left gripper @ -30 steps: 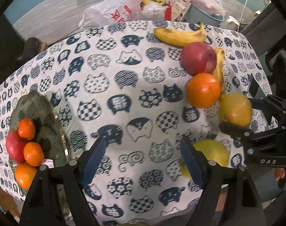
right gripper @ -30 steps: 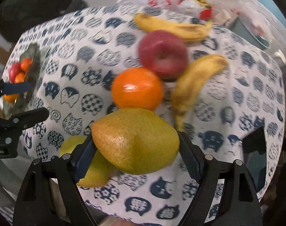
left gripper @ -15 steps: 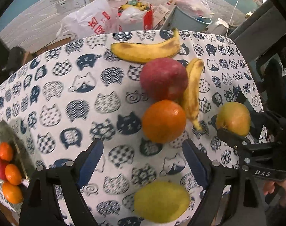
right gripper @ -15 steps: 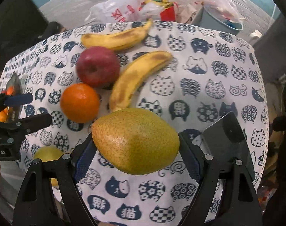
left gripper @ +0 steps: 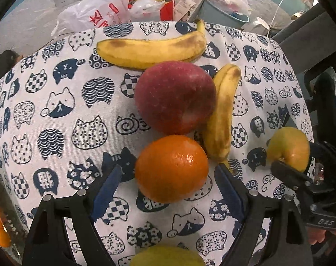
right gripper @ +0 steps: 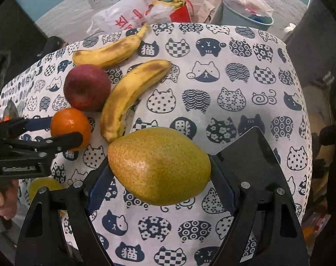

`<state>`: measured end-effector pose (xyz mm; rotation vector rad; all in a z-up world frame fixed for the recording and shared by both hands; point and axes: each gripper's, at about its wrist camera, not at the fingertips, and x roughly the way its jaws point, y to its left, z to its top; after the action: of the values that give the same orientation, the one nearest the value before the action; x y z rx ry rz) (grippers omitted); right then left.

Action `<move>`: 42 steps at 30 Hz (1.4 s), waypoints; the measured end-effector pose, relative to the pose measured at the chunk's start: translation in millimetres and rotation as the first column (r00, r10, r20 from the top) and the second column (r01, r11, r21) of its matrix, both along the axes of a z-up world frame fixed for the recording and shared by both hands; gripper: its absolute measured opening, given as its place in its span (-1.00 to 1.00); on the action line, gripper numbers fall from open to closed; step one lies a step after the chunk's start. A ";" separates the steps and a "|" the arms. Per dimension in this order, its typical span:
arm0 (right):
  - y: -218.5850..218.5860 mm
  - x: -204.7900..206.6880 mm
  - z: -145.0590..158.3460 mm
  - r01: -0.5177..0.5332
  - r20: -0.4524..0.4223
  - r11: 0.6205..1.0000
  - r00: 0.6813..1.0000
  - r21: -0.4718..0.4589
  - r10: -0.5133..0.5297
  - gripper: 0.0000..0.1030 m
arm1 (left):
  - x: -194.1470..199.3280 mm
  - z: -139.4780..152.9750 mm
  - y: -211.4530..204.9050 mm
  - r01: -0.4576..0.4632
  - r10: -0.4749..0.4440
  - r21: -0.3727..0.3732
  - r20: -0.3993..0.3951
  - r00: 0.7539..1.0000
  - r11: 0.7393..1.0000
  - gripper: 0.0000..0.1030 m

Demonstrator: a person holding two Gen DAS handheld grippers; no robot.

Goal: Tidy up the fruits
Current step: 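Grasp the large orange with the left tool while the right tool grasps a yellow pear, then carry orange and pear to the green plate while the left tool releases the orange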

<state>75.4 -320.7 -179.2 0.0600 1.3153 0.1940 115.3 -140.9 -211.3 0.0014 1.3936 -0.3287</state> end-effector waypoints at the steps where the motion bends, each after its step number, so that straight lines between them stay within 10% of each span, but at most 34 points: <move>1: 0.1 0.5 -0.3 0.002 -0.001 1.000 1.000 0.000 -0.002 0.60 | 0.1 -2.1 0.2 0.002 -0.002 0.001 0.000 1.000 1.000 0.69; 5: -0.3 1.7 -0.5 0.004 -0.002 1.000 1.000 -0.001 -0.004 0.60 | 0.4 -6.2 1.7 0.023 -0.023 -0.045 -0.004 1.000 0.999 0.31; 42: 104.3 -1.5 63.9 -0.193 0.168 0.979 0.969 0.058 0.181 0.60 | -59.1 90.3 107.1 -0.082 0.081 -0.008 0.212 0.974 0.997 0.29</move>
<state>73.8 -216.4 -115.4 -0.0179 1.1507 0.4009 56.2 -33.8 -121.0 -0.0192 1.1781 -0.2515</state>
